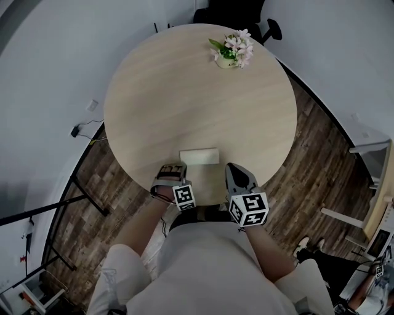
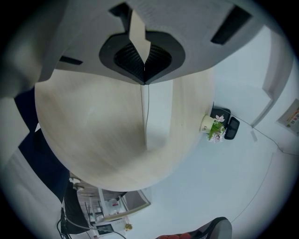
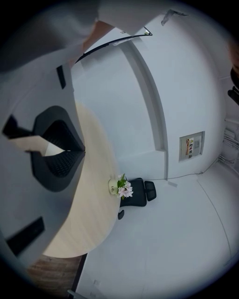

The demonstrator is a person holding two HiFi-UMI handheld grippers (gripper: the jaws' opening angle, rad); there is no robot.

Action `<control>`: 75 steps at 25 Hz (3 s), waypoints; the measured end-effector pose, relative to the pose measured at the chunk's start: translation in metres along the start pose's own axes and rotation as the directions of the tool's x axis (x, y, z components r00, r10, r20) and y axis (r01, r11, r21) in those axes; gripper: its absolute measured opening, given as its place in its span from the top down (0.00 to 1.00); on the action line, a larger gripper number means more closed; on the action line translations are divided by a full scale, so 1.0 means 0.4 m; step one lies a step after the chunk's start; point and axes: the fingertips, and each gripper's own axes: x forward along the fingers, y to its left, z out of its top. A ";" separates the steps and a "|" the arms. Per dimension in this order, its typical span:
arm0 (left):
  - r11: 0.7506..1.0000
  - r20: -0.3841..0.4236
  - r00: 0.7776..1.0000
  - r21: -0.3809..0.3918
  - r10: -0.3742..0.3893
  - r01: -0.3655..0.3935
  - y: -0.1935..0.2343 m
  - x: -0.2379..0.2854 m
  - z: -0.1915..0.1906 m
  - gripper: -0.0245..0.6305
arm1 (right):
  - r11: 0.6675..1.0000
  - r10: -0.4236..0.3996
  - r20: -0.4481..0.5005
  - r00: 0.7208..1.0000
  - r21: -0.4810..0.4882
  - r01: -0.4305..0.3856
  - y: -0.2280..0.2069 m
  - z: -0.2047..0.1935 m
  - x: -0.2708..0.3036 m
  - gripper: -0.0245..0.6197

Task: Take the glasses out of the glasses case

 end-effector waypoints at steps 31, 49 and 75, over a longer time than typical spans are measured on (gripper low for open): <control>0.999 0.021 0.999 0.032 -0.043 0.042 -0.005 0.000 -0.001 0.96 | 0.245 -0.145 -0.434 0.889 -0.886 -0.393 0.065 -0.246 0.136 0.94; 0.999 0.021 0.999 0.031 -0.040 0.039 -0.002 -0.001 0.004 0.96 | 0.284 -0.088 -0.587 0.805 -0.789 -0.544 0.035 -0.318 0.225 0.57; 0.999 0.050 0.999 -0.040 -0.006 0.008 -0.006 -0.006 0.004 0.96 | 0.262 -0.143 -0.706 0.694 -0.703 -0.661 -0.001 -0.371 0.340 0.56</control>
